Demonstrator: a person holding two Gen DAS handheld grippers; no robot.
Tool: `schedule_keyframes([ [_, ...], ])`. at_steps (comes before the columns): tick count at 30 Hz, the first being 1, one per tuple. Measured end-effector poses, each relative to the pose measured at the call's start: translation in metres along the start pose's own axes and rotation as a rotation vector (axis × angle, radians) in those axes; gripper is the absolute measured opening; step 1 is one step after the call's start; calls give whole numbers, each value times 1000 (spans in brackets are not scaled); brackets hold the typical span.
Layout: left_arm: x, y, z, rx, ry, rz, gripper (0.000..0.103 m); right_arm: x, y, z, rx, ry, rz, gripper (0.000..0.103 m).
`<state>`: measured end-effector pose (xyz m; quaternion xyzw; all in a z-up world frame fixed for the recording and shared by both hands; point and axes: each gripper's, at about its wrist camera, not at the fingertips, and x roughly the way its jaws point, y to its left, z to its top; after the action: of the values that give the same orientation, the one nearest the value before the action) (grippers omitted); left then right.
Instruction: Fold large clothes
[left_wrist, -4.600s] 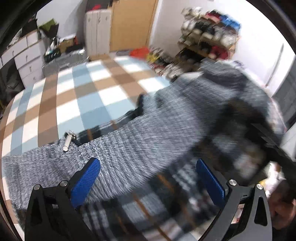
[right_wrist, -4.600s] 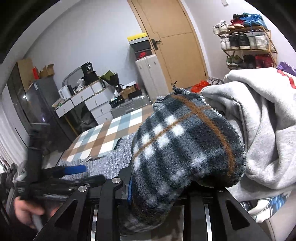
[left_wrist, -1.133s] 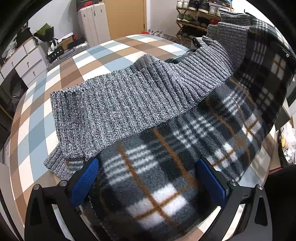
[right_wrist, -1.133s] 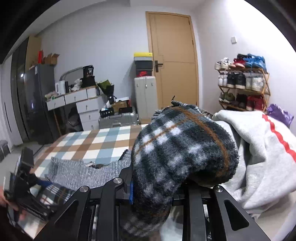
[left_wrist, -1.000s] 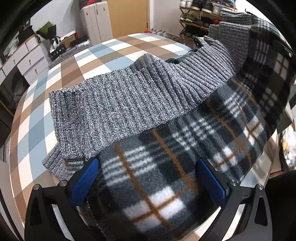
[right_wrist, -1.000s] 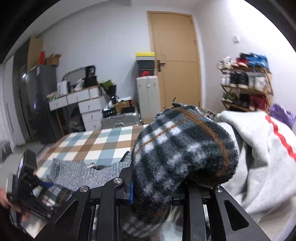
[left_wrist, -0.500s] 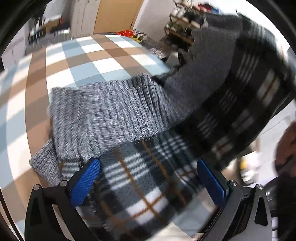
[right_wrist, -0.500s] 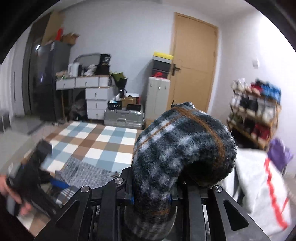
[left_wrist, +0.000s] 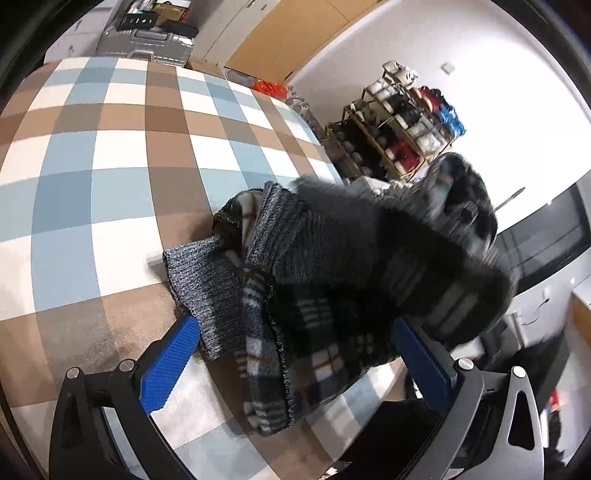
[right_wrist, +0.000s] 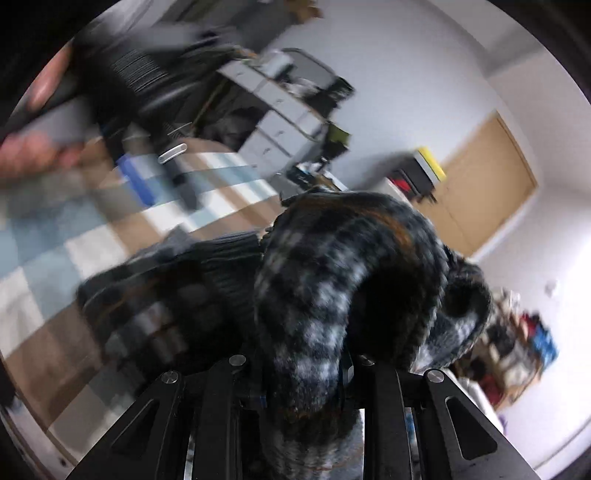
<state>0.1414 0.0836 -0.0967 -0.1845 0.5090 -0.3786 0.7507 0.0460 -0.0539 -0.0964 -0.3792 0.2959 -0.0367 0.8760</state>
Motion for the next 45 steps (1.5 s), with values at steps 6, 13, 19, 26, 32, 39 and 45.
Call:
schedule_keyframes([
  [6,8,9,3,-68,20,-54,102,8,47,-12,-120,7,58,24],
  [13,-11,-3,6,-56,-49,-135,102,14,56,-5,-61,19,237,34],
  [19,-23,-31,13,24,-125,-207,102,27,34,1,155,18,436,63],
  [26,-26,-69,34,56,-153,-352,102,28,18,5,304,-15,636,94],
  [32,13,-116,48,130,51,-137,102,19,-8,-7,531,-59,994,103],
  [39,73,-124,54,78,276,44,102,11,-33,-24,685,-121,1273,103],
  [45,79,-112,58,-19,251,111,102,18,-59,-44,881,-160,1515,103],
])
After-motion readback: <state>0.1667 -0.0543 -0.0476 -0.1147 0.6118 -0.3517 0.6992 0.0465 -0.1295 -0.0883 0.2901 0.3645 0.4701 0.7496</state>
